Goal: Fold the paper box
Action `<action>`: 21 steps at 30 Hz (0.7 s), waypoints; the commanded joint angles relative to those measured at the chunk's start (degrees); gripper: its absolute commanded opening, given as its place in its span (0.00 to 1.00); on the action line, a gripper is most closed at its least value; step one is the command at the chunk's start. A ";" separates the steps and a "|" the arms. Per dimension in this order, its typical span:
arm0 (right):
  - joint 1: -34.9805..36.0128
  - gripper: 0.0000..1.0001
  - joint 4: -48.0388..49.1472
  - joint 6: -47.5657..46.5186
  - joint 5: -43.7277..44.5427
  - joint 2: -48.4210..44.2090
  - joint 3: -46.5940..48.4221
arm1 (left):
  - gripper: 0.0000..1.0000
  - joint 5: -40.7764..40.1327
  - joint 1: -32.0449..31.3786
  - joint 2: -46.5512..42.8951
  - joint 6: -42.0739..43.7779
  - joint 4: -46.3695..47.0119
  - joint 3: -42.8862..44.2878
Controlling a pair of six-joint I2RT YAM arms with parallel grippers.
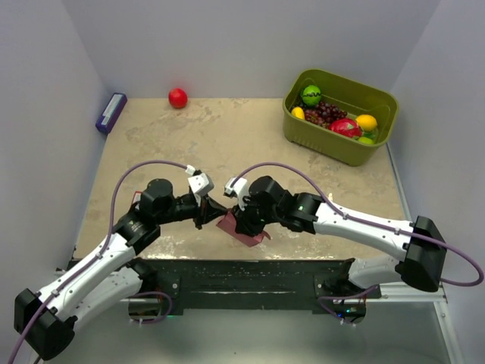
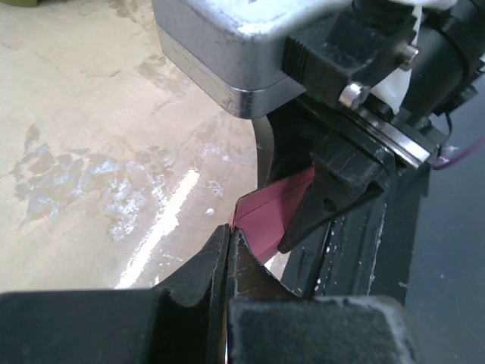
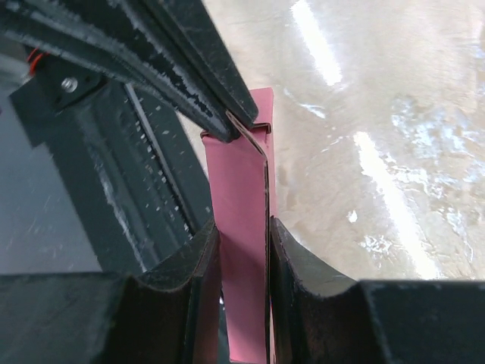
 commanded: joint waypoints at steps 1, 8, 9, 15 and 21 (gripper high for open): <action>-0.99 0.04 -1.64 6.61 13.07 2.10 2.42 | 0.00 -4.63 -2.33 0.70 -3.32 2.49 0.27; -1.08 0.03 -2.70 9.95 17.55 2.63 2.68 | 0.00 -11.76 -7.16 2.46 -4.37 -0.32 0.71; -0.99 0.03 -2.70 10.04 17.91 2.54 2.68 | 0.00 -12.20 -8.38 2.81 -4.64 -0.59 0.71; -0.99 0.03 -2.53 11.01 18.79 2.89 2.77 | 0.00 -17.12 -15.24 6.06 -6.75 -0.51 0.71; -0.99 0.02 -2.18 11.54 19.23 2.89 2.33 | 0.00 -23.71 -21.57 9.66 -8.24 -0.42 1.59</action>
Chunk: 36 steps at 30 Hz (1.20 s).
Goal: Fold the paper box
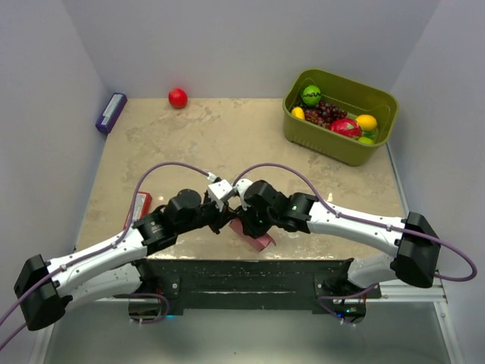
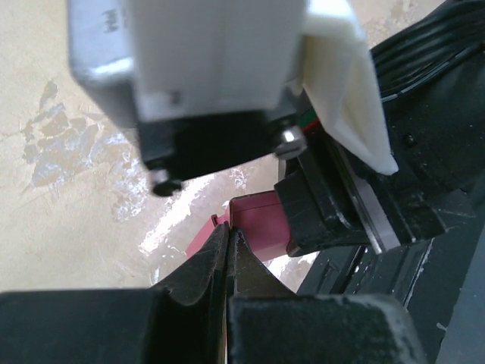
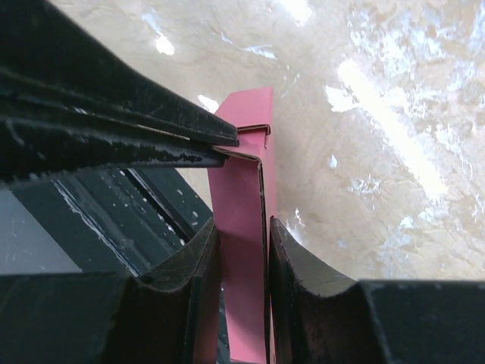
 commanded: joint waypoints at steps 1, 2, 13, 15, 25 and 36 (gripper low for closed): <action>-1.82 0.02 4.49 1.72 9.26 -0.54 1.00 | 0.00 1.71 -5.32 1.91 -4.09 -2.80 1.26; -1.91 0.02 4.84 1.38 9.26 -0.63 0.82 | 0.00 1.09 -5.58 2.09 -4.53 -2.89 1.17; -1.82 0.01 11.70 -9.60 4.52 0.16 -7.09 | 0.44 -8.57 -5.41 -0.11 -7.43 -3.93 -0.68; -1.82 0.01 10.82 -10.05 3.91 0.51 -6.83 | 0.53 -9.90 -5.41 -1.51 -6.47 -5.52 -0.32; -1.82 0.00 10.82 -11.46 -4.35 -0.10 -7.09 | 0.57 -0.07 5.22 -8.02 -7.25 2.11 -3.22; -1.91 0.00 9.59 -13.13 -14.11 -3.97 -6.74 | 0.54 8.65 5.40 -3.80 -5.50 4.58 -2.17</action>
